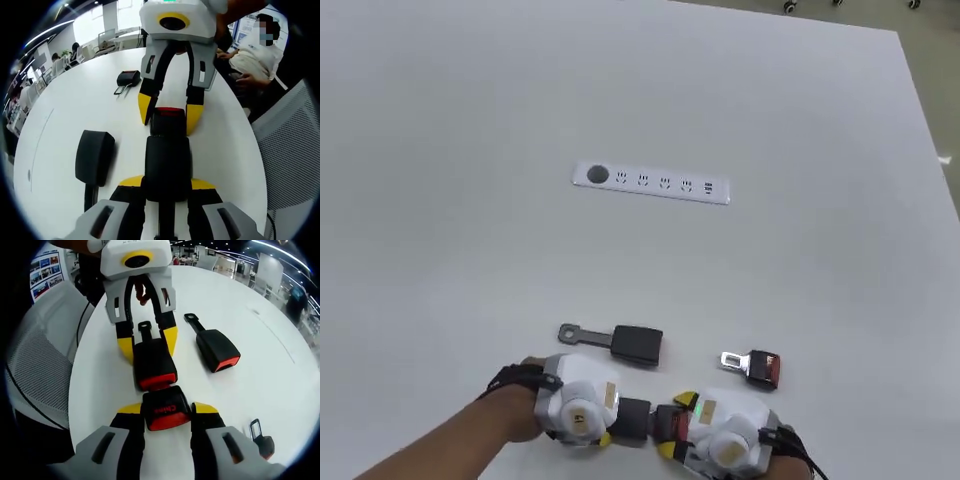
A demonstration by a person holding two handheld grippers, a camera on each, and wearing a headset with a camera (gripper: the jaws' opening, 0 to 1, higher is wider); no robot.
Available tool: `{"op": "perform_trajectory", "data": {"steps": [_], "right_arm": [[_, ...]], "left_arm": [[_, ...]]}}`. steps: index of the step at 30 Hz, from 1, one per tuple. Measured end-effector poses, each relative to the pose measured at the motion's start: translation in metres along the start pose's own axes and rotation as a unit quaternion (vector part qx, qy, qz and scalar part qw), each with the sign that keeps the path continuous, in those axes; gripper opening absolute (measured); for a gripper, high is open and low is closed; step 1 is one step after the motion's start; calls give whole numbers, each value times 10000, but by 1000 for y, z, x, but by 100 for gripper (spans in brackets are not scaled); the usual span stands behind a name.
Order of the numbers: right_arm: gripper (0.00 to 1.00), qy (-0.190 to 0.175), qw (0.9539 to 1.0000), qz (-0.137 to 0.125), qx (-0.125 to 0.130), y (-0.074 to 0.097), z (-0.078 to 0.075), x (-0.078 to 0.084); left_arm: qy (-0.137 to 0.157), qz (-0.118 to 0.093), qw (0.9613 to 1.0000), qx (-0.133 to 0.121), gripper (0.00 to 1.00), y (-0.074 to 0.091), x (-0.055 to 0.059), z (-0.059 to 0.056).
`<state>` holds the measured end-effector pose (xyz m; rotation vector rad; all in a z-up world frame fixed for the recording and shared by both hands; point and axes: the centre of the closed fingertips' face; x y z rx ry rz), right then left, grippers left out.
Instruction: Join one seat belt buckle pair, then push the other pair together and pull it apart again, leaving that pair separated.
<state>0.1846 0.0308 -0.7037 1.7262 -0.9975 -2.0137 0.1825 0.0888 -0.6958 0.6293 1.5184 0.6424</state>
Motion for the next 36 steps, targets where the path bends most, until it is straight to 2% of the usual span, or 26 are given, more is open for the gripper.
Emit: {"op": "perform_trajectory", "data": {"steps": [4, 5, 7, 12, 17, 20, 28, 36], "right_arm": [[33, 101, 9998, -98, -157, -2, 2, -1], [33, 108, 9996, -146, -198, -1, 2, -2], [33, 20, 9993, -274, -264, 0, 2, -4], [33, 112, 9987, -350, -361, 4, 3, -10], [32, 53, 9971, -625, -442, 9, 4, -17], [32, 74, 9967, -682, -425, 10, 6, -21], [31, -66, 9944, -997, -357, 14, 7, -17], [30, -52, 9926, -1153, -368, 15, 5, -16]], "left_arm": [[-127, -188, 9997, 55, 32, 0, 0, -2], [-78, -173, 9998, 36, 32, 0, 2, -2], [-196, -198, 9996, 70, 32, 0, 1, -3], [-247, -344, 9990, 143, 32, 3, -3, -3], [-281, -396, 9986, 215, 32, 4, -1, -1], [-279, -422, 9984, 233, 32, 4, -2, -1], [-282, -488, 9980, 273, 31, 5, -2, 0], [-271, -561, 9976, 309, 31, 7, -5, -1]]}}
Point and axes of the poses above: the centre of the closed fingertips' face, and the gripper's own axes: y roughly backward along the fingers, z roughly to its left, x roughly out of its underside, and after that the axes turned 11 degrees about -z, right-handed
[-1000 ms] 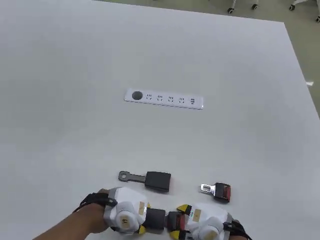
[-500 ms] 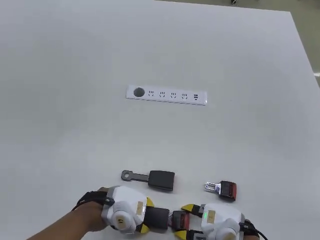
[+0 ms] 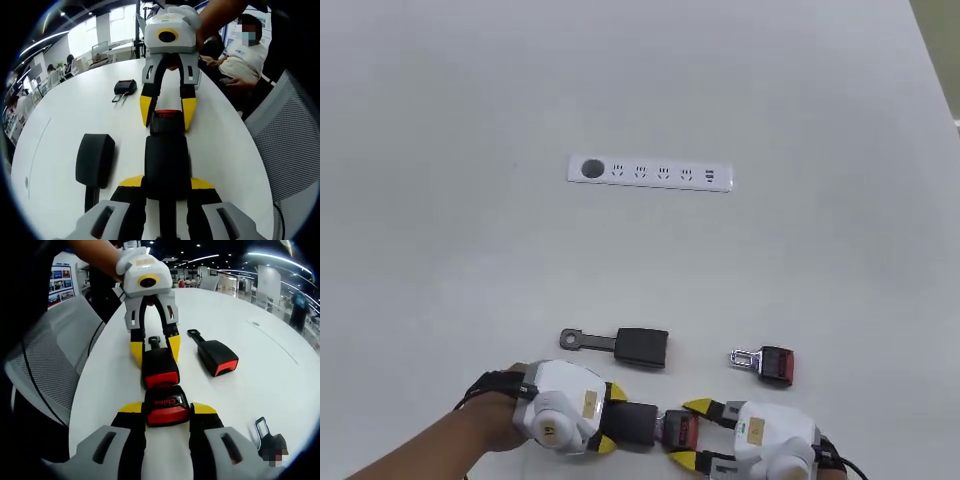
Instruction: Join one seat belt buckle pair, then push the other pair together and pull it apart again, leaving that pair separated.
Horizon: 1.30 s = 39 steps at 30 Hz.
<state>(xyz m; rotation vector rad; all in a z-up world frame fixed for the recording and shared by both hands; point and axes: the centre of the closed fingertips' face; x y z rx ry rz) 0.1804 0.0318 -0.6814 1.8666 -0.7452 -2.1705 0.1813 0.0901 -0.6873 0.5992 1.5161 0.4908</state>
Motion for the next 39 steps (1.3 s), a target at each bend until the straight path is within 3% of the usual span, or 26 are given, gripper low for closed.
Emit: {"op": "perform_trajectory", "data": {"steps": [21, 32, 34, 39], "right_arm": [[31, -146, 9996, -258, 15, 3, -3, 3], [33, 148, 9998, 103, 45, 1, -2, 4], [33, 352, 9991, 239, 41, 2, -3, 5], [33, 338, 9989, 324, 57, 2, -3, 5]], "left_arm": [[58, -62, 10000, 28, 31, -1, 4, 2], [24, 250, 9997, -33, 33, -4, 1, 2], [28, 283, 9996, -59, 33, -4, -1, 1], [48, 392, 9992, -108, 33, -2, -3, 0]]}}
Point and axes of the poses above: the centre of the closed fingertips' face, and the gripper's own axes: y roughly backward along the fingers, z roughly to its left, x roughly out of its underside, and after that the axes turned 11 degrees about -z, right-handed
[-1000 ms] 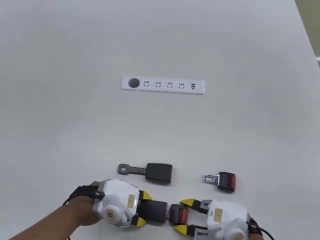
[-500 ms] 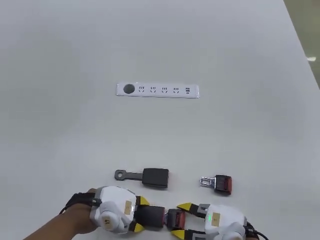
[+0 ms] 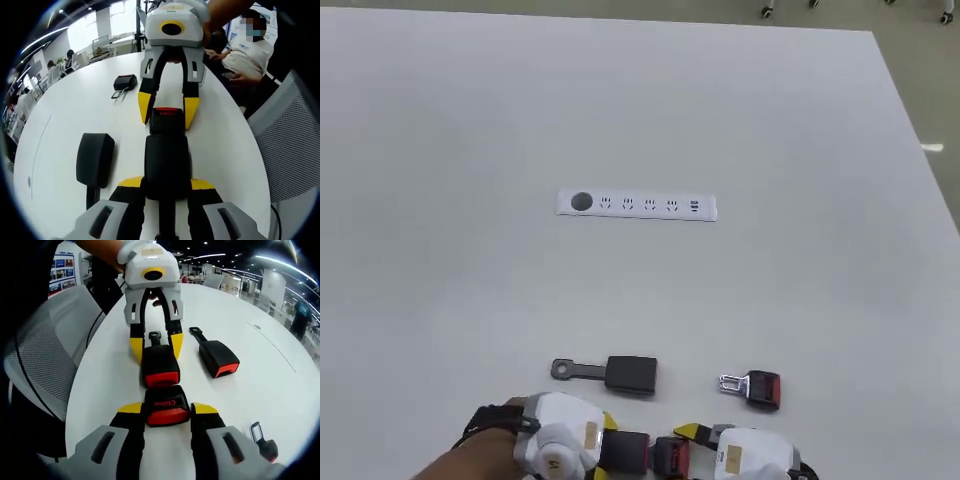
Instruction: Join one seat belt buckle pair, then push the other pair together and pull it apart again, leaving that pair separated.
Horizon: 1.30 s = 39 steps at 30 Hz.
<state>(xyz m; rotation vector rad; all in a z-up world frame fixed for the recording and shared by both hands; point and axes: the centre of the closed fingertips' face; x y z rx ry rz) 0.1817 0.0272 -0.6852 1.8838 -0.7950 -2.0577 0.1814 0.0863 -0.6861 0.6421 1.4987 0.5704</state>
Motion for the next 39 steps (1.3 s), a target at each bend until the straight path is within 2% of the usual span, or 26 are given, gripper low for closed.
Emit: {"op": "perform_trajectory", "data": {"steps": [8, 10, 12, 14, 17, 21, 31, 32, 39], "right_arm": [[35, -52, 9999, 86, 108, -1, -1, 0], [43, -280, 9996, 34, 47, -1, 3, -2], [60, -260, 9996, -22, 144, -1, -1, -3], [70, -410, 9988, -69, 253, 1, -5, -5], [68, -381, 9986, -122, 341, 3, -9, -7], [68, -375, 9982, -209, 417, 8, -13, -13], [67, -471, 9961, -392, 632, 30, -31, -20], [67, -479, 9957, -399, 683, 34, -36, -20], [64, -495, 9941, -353, 902, 59, -59, -10]], "left_arm": [[39, 93, 9999, -31, 35, 0, 4, 0], [103, 117, 9999, -9, 38, 0, 6, -2], [151, 18, 9999, 19, 44, 2, 3, -5], [251, -69, 9997, -22, 52, 3, 0, -5], [618, -353, 9973, -202, 58, 8, -10, 0], [707, -618, 9947, -407, 65, 16, -21, 11], [649, -846, 9921, -655, 70, 32, -38, 27], [667, -907, 9912, -701, 70, 34, -42, 31], [695, -1010, 9887, -858, 70, 42, -46, 48]]}}
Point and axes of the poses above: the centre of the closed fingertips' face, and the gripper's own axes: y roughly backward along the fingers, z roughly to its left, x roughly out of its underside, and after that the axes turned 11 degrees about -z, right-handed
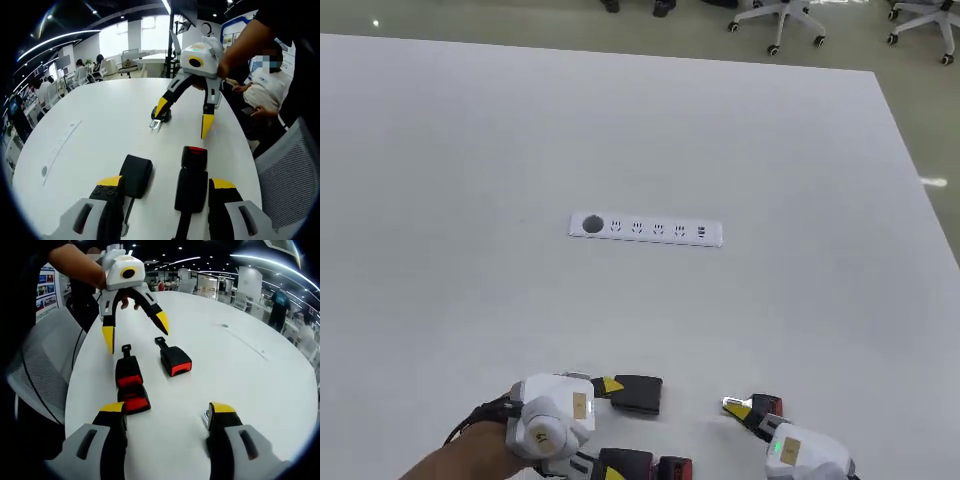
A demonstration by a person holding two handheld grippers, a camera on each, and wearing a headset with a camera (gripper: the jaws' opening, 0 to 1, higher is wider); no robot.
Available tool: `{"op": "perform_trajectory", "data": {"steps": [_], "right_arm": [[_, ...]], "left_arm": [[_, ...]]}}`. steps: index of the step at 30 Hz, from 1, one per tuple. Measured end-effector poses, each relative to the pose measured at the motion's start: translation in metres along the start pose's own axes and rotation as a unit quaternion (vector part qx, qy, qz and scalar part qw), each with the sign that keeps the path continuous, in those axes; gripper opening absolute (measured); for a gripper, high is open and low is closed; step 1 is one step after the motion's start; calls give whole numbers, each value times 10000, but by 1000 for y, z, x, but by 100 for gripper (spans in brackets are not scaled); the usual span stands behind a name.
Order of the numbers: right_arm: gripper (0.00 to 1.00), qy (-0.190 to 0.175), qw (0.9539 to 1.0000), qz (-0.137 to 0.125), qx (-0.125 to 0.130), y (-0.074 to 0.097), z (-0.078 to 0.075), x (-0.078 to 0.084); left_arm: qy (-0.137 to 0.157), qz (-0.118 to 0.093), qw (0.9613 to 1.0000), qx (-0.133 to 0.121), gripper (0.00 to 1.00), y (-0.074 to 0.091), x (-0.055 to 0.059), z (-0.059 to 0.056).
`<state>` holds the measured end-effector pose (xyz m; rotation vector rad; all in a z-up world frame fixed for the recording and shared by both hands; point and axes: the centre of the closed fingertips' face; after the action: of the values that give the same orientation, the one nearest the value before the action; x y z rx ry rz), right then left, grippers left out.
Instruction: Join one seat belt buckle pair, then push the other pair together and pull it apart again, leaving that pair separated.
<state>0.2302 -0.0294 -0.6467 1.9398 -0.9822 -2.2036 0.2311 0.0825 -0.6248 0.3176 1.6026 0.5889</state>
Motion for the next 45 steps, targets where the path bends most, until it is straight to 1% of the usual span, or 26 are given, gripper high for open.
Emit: {"op": "perform_trajectory", "data": {"steps": [2, 5, 11, 12, 13, 14, 15, 17, 20, 22, 25, 28, 29, 31, 34, 39, 42, 44, 45], "right_arm": [[63, -10, 10000, -4, 90, 6, -10, 0], [63, -1, 9998, -6, 222, 16, -26, 2], [63, -42, 9994, 28, 332, 28, -50, 10], [63, -49, 9994, 31, 344, 30, -54, 11], [63, -46, 9994, 36, 351, 31, -57, 11], [63, -44, 9994, 39, 349, 32, -60, 12], [63, -49, 9994, 51, 336, 33, -64, 14], [62, -41, 9995, 129, 284, 35, -69, 18], [62, -77, 9996, 139, 233, 36, -74, 20], [62, -115, 9997, 133, 195, 37, -78, 22], [62, -100, 9996, 239, 101, 37, -84, 30], [62, -150, 9994, 306, 10, 37, -88, 38], [63, -150, 9993, 341, -45, 36, -88, 40], [63, -137, 9991, 384, -109, 36, -88, 43], [64, -220, 9986, 432, -207, 34, -88, 49], [64, -198, 9975, 536, -423, 30, -82, 55], [62, -192, 9967, 605, -510, 29, -82, 59], [60, -224, 9965, 590, -547, 30, -81, 60], [60, -219, 9964, 602, -556, 30, -81, 61]], "left_arm": [[-39, 22, 10000, -28, 70, 0, -1, 5], [-56, 2, 10000, -32, 70, 0, -3, 14], [-68, -3, 10000, -67, 70, -3, -6, 31], [-75, -4, 9999, -80, 70, -4, -6, 36], [-77, -7, 9999, -81, 70, -5, -6, 38], [-79, 0, 9999, -81, 70, -6, -6, 42], [-76, 0, 9999, -79, 70, -6, -6, 43], [-56, -1, 10000, -65, 69, -9, -6, 48], [-80, 62, 9999, -12, 68, -14, -1, 54], [-44, 87, 9999, 30, 69, -17, 1, 56], [-30, 155, 9998, 85, 69, -24, 6, 60], [-3, 203, 9997, 166, 70, -31, 12, 61], [-19, 278, 9994, 221, 70, -33, 17, 60], [-41, 338, 9990, 289, 70, -37, 22, 59], [-38, 364, 9988, 336, 70, -40, 27, 61], [-26, 358, 9986, 377, 68, -43, 32, 62], [0, 415, 9982, 441, 67, -46, 39, 60], [-30, 470, 9978, 475, 65, -47, 44, 59], [-24, 498, 9975, 501, 64, -47, 45, 58]]}}
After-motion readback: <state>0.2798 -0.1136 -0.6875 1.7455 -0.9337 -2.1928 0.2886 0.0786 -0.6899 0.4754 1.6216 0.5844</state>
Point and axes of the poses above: the centre of the closed fingertips' face, and the gripper's own axes: y roughly backward along the fingers, z roughly to its left, x roughly out of its underside, and after that the axes turned 11 degrees about -z, right-handed
